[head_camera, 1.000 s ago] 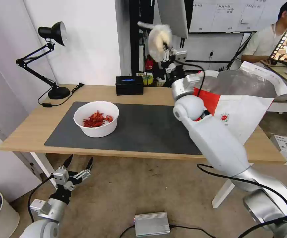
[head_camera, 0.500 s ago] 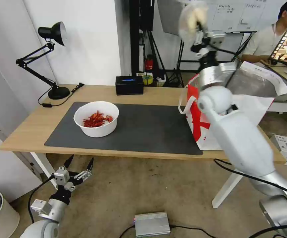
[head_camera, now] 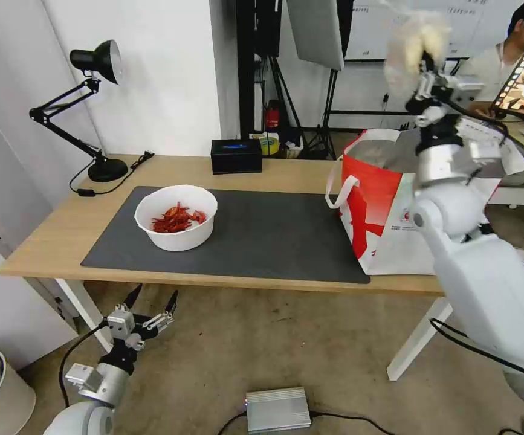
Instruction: Pick up the trash from the table and place it into the takeout bag.
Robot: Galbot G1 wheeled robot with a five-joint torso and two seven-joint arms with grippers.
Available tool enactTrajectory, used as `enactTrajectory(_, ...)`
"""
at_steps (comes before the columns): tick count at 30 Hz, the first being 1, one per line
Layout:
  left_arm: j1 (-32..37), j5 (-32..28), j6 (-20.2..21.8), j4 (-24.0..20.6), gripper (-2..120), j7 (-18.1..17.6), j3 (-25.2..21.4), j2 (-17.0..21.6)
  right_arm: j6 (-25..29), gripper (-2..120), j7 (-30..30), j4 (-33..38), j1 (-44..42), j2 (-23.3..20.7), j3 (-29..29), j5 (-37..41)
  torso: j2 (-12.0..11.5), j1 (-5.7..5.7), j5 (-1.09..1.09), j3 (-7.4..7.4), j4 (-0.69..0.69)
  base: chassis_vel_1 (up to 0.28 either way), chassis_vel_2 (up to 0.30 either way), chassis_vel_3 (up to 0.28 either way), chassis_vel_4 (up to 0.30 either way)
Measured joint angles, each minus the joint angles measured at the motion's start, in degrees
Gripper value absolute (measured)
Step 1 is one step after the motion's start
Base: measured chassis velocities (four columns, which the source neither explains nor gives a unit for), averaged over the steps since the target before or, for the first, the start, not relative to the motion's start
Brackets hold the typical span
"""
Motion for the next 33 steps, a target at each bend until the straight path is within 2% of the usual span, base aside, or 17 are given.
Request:
enactTrajectory(5, 0.1, 0.1, -0.1, 0.1, 100, 0.1, 0.2, -0.1, -1.7, 3, -0.1, 1.3, -2.1, -2.9, 1.7, 1.6, 0.0, 0.0, -0.01, 0.0, 0.0, 0.0, 0.0, 0.0, 0.0)
enactTrajectory(9, 0.2, 0.6, -0.2, 0.0, 100, 0.1, 0.4, -0.6, -5.2, 3, 0.0, 2.3, -3.3, -5.3, 2.6, 3.4, 0.0, 0.0, -0.03, 0.0, 0.0, 0.0, 0.0, 0.0, 0.0)
enactTrajectory(12, 0.5, 0.6, -0.4, -0.5, 100, 0.1, 0.5, -1.1, -11.2, 3, 0.9, 3.2, -4.0, -7.0, 3.4, 5.9, 0.0, 0.0, -0.02, 0.0, 0.01, 0.0, 0.0, 0.0, 0.0)
enactTrajectory(13, 0.5, 0.6, -0.4, -0.5, 100, 0.1, 0.5, -1.1, -11.2, 3, 0.9, 3.2, -4.0, -7.0, 3.4, 5.9, 0.0, 0.0, -0.02, 0.0, 0.01, 0.0, 0.0, 0.0, 0.0)
enactTrajectory(15, 0.6, 0.6, -0.4, -0.8, 100, 0.2, 0.4, -1.2, -16.1, 3, 1.6, 3.6, -4.3, -8.2, 4.0, 8.0, 0.0, 0.0, -0.02, 0.0, 0.01, 0.0, 0.0, 0.0, 0.0)
enactTrajectory(17, 0.7, 0.6, -0.5, -0.9, 100, 0.2, 0.2, -1.2, -17.6, 3, 1.7, 3.6, -4.4, -8.6, 4.2, 8.7, 0.0, 0.0, -0.02, 0.0, 0.01, 0.0, 0.0, 0.0, 0.0)
enactTrajectory(19, 1.0, 0.5, -0.6, -1.1, 100, 0.2, -0.1, -1.2, -22.2, 3, 1.9, 3.8, -4.8, -9.8, 5.1, 11.3, 0.0, 0.0, -0.02, 0.01, 0.01, 0.0, 0.0, 0.0, 0.0)
enactTrajectory(20, 1.0, 0.5, -0.6, -1.1, 100, 0.2, -0.1, -1.2, -22.2, 3, 1.9, 3.8, -4.8, -9.8, 5.1, 11.3, 0.0, 0.0, -0.02, 0.01, 0.01, 0.0, 0.0, 0.0, 0.0)
enactTrajectory(22, 1.3, 0.2, -0.8, -1.2, 100, 0.3, -0.3, -1.1, -25.8, 3, 2.5, 4.1, -5.3, -10.8, 6.5, 14.2, 0.0, 0.0, -0.02, 0.01, 0.01, 0.0, 0.0, 0.0, 0.0)
enactTrajectory(30, 1.7, 0.2, -1.3, -1.4, 100, 0.4, -0.4, -1.3, -30.3, 3, 4.1, 3.9, -4.8, -11.9, 7.1, 17.0, 0.0, 0.0, -0.02, 0.01, 0.0, 0.0, 0.0, 0.0, 0.0)
enactTrajectory(33, 2.2, 0.4, -1.3, -2.0, 100, 0.4, -0.1, -1.7, -35.7, 3, 5.4, 3.9, -4.2, -12.3, 8.1, 20.7, 0.0, 0.0, -0.02, 0.0, 0.01, 0.0, 0.0, 0.0, 0.0)
